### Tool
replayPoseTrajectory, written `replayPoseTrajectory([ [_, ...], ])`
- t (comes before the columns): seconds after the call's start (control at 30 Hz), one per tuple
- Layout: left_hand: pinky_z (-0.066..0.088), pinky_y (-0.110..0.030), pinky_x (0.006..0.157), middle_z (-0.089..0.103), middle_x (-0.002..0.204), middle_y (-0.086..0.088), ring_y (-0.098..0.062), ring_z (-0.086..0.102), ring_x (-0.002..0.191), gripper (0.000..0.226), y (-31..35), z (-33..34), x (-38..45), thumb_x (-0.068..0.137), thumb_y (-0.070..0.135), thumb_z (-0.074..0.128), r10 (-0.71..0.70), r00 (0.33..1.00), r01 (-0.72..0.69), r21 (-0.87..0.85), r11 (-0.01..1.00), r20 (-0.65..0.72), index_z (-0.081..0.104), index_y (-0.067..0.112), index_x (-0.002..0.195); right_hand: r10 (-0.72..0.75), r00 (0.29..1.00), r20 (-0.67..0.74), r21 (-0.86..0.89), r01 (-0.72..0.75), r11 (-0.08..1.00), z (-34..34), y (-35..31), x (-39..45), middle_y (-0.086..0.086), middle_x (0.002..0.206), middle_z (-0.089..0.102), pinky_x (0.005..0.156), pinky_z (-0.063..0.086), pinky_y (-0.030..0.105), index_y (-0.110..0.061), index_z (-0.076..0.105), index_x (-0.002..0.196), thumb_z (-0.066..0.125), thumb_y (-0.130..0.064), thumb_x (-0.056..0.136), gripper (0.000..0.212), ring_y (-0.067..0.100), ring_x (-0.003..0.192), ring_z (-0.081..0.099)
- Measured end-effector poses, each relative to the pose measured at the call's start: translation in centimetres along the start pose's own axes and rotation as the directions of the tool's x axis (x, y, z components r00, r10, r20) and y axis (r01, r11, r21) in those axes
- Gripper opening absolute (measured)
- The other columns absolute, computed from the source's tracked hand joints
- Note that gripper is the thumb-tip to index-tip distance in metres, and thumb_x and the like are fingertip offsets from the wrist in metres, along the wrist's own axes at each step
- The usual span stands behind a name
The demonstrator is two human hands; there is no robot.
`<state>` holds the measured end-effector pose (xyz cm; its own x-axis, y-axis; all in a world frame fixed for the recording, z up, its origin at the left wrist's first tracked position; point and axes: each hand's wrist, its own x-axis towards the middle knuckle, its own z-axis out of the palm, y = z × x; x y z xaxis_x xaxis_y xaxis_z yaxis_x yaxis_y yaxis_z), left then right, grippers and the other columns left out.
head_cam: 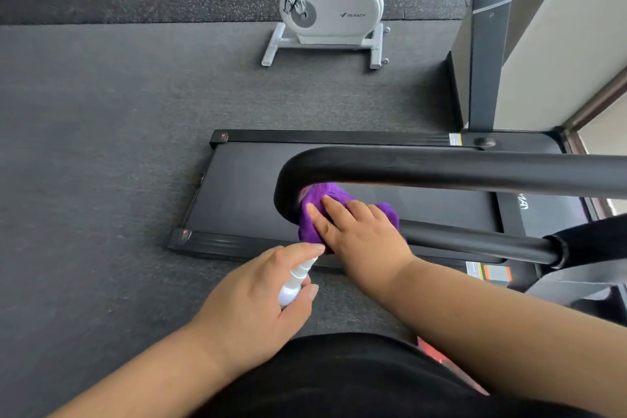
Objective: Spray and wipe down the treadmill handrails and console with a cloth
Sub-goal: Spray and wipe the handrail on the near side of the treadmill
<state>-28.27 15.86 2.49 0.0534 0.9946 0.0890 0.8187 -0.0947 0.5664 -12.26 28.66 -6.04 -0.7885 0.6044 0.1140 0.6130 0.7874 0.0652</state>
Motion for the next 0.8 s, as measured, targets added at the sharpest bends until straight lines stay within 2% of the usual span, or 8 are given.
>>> replayPoseTrajectory([
  [0.1, 0.042, -0.013, 0.075, 0.058, 0.089, 0.021, 0.002, 0.055, 0.08, 0.048, 0.1, 0.1, 0.2, 0.085, 0.042, 0.053, 0.026, 1.0, -0.026, -0.007, 1.0, -0.004, 0.034, 0.046, 0.129, -0.001, 1.0, 0.005, -0.009, 0.001, 1.0, 0.4, 1.5, -1.8, 0.012, 0.15, 0.044, 0.092, 0.048, 0.048, -0.03, 0.034, 0.154, 0.078, -0.021, 0.071, 0.095, 0.036, 0.114, 0.055],
  [0.2, 0.04, -0.01, 0.075, 0.058, 0.088, 0.021, 0.003, 0.055, 0.08, 0.048, -0.2, -0.1, 0.0, 0.084, 0.044, 0.052, 0.022, 1.0, -0.023, -0.018, 1.0, -0.01, 0.035, 0.046, 0.128, 0.14, 0.988, -0.063, 0.214, -0.124, 0.969, 1.4, 2.5, -3.4, 0.007, 0.146, 0.051, 0.099, 0.047, 0.047, -0.029, 0.045, 0.146, 0.082, -0.019, 0.067, 0.088, 0.034, 0.119, 0.056],
  [0.3, 0.038, -0.006, 0.077, 0.058, 0.09, 0.026, 0.006, 0.055, 0.084, 0.048, -0.9, -0.5, -0.5, 0.084, 0.046, 0.051, 0.011, 1.0, -0.011, -0.018, 1.0, -0.006, 0.035, 0.046, 0.129, 0.342, 0.926, -0.161, 0.631, -0.17, 0.757, 0.5, 2.3, -3.3, -0.002, 0.136, 0.059, 0.101, 0.045, 0.044, -0.021, 0.053, 0.139, 0.067, -0.02, 0.082, 0.059, 0.022, 0.121, 0.057],
  [0.4, 0.037, -0.004, 0.077, 0.057, 0.091, 0.028, 0.007, 0.055, 0.083, 0.047, -1.5, -1.0, -0.6, 0.084, 0.045, 0.052, 0.018, 1.0, -0.018, -0.022, 1.0, -0.01, 0.036, 0.046, 0.128, 0.448, 0.882, -0.145, 0.834, -0.135, 0.536, -1.5, 0.4, -1.0, -0.008, 0.12, 0.061, 0.097, 0.045, 0.039, -0.02, 0.055, 0.133, 0.063, -0.019, 0.088, 0.046, 0.015, 0.114, 0.058],
  [0.5, 0.035, -0.001, 0.078, 0.058, 0.092, 0.027, 0.009, 0.055, 0.084, 0.048, -1.9, -1.6, -0.5, 0.083, 0.042, 0.054, 0.042, 0.999, -0.042, -0.035, 0.999, -0.015, 0.038, 0.044, 0.129, 0.272, 0.955, -0.117, 0.748, -0.095, 0.657, -1.9, -2.1, 1.1, -0.004, 0.132, 0.056, 0.107, 0.037, 0.044, -0.016, 0.047, 0.139, 0.052, -0.057, 0.092, 0.062, 0.019, 0.123, 0.051],
  [0.57, 0.034, 0.001, 0.078, 0.058, 0.091, 0.026, 0.01, 0.055, 0.083, 0.049, -2.3, -1.9, -0.5, 0.083, 0.04, 0.056, 0.056, 0.998, -0.057, -0.035, 0.998, -0.019, 0.04, 0.042, 0.129, 0.277, 0.959, -0.06, 0.749, -0.14, 0.648, -2.0, -3.4, 1.9, -0.012, 0.122, 0.055, 0.108, 0.034, 0.051, -0.019, 0.048, 0.131, 0.04, -0.076, 0.087, 0.073, 0.011, 0.112, 0.051],
  [0.67, 0.034, 0.001, 0.078, 0.056, 0.092, 0.029, 0.011, 0.054, 0.083, 0.05, -2.9, -2.5, -0.4, 0.082, 0.039, 0.056, 0.087, 0.996, -0.088, -0.032, 0.996, -0.02, 0.038, 0.039, 0.129, 0.484, 0.875, 0.032, 0.773, -0.328, 0.543, -2.8, -4.6, 3.4, -0.018, 0.097, 0.049, 0.107, 0.035, 0.047, -0.021, 0.049, 0.114, 0.044, -0.076, 0.079, 0.066, 0.001, 0.091, 0.041],
  [0.8, 0.033, 0.003, 0.079, 0.056, 0.094, 0.03, 0.013, 0.053, 0.085, 0.05, -3.4, -2.7, -0.1, 0.082, 0.041, 0.056, 0.127, 0.992, -0.127, -0.016, 0.992, -0.001, 0.039, 0.039, 0.129, 0.442, 0.889, 0.121, 0.493, -0.44, 0.75, -2.6, -5.1, 5.2, -0.014, 0.089, 0.036, 0.108, 0.033, 0.039, -0.022, 0.042, 0.102, 0.051, -0.076, 0.08, 0.058, 0.015, 0.097, 0.054],
])
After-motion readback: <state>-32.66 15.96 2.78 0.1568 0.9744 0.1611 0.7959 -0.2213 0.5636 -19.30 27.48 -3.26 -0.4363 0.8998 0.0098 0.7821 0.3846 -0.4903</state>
